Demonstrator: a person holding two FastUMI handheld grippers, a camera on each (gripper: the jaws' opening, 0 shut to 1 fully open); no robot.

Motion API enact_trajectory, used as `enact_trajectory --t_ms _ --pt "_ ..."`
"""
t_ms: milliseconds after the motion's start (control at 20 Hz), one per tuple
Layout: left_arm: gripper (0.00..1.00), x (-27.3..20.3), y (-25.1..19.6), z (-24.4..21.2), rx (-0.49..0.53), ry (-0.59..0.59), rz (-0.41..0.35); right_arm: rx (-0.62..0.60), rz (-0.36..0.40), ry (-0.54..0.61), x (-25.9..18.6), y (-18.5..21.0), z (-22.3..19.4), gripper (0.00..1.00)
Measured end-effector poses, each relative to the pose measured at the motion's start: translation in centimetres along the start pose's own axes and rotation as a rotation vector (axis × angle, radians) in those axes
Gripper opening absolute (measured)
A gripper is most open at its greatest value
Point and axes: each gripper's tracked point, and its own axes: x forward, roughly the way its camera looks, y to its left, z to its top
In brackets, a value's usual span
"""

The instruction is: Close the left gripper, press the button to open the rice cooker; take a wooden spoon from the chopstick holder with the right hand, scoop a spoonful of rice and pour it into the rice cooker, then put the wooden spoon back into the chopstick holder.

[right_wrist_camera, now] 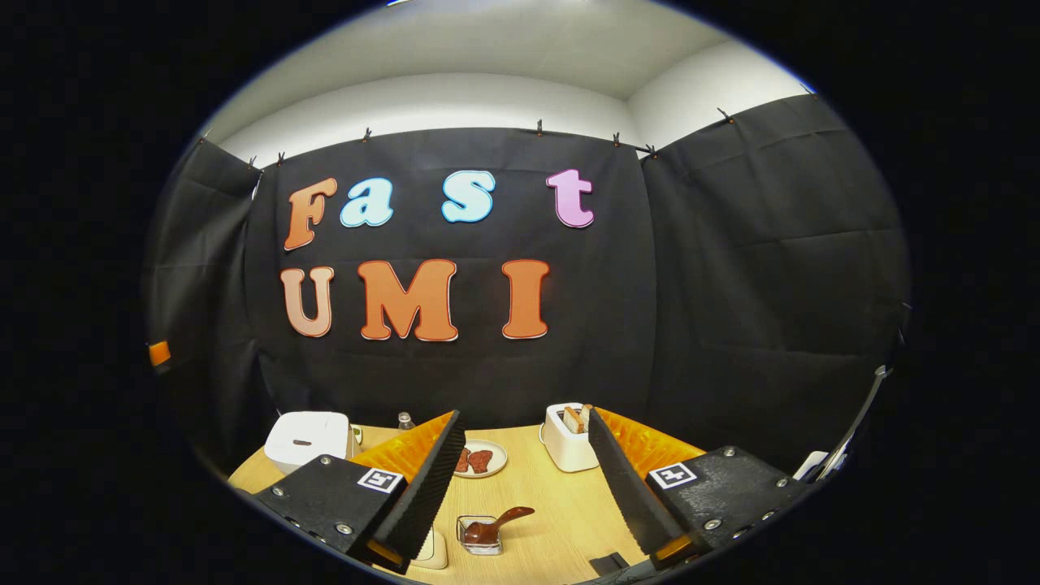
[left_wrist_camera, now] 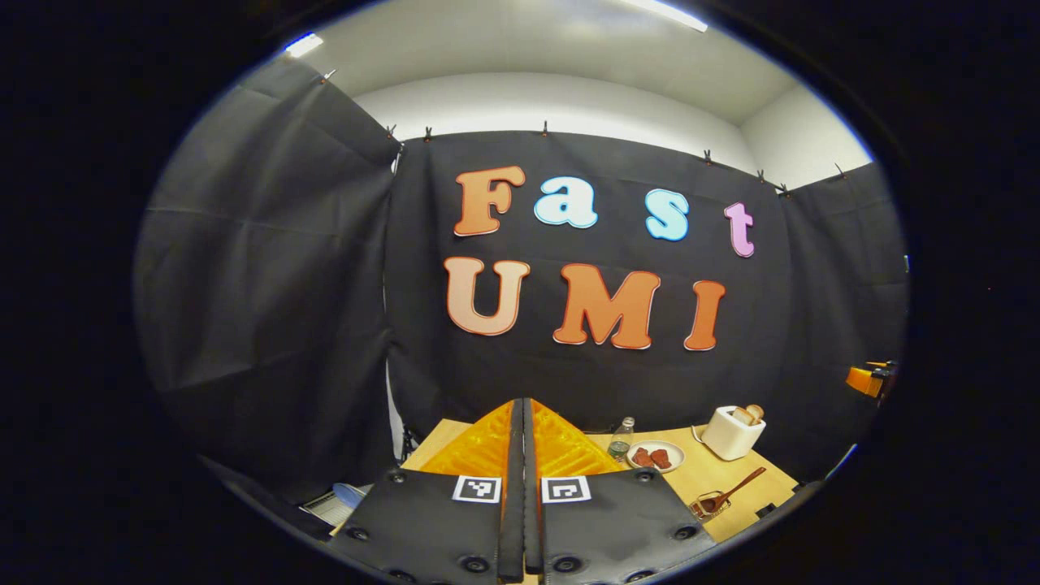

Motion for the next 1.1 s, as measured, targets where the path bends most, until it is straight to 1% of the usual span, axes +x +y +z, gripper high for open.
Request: enact_trajectory --t_ms 50,200,250,300,550,750,950,1100 --pt "0.05 0.7 -0.2 -0.3 0.005 0.007 -0.007 -0.001 -0.001 0.001 0.0 0.0 0.0 0.95" --pt "0.05 3.0 -1.2 -1.7 0.02 0.033 -0.024 0.0 -0.004 0.002 0.0 0.0 -0.1 0.95" --pt "0.05 4.0 -1.5 -2.2 0.022 0.037 -0.034 0.001 -0.005 0.004 0.2 0.0 -0.2 1.0" --pt "0.05 5.2 -1.9 -3.1 0.023 0.052 -0.043 0.003 -0.007 0.006 0.3 0.0 -0.2 0.95" --pt "0.05 11.8 -4.2 -7.6 -0.007 0.142 -0.091 0.009 -0.023 0.024 0.6 -0.4 -0.9 0.95" --pt "0.05 17.1 -5.6 -12.4 -0.01 0.227 -0.118 0.011 -0.055 0.027 1.4 -1.3 -1.0 0.95" --pt "0.05 22.1 -6.1 -18.6 0.061 0.328 -0.11 0.038 -0.075 0.056 2.7 -1.7 -2.3 0.95" --pt "0.05 25.2 -5.5 -23.5 0.076 0.414 -0.088 0.023 -0.111 0.074 3.6 -2.7 -3.0 0.94"
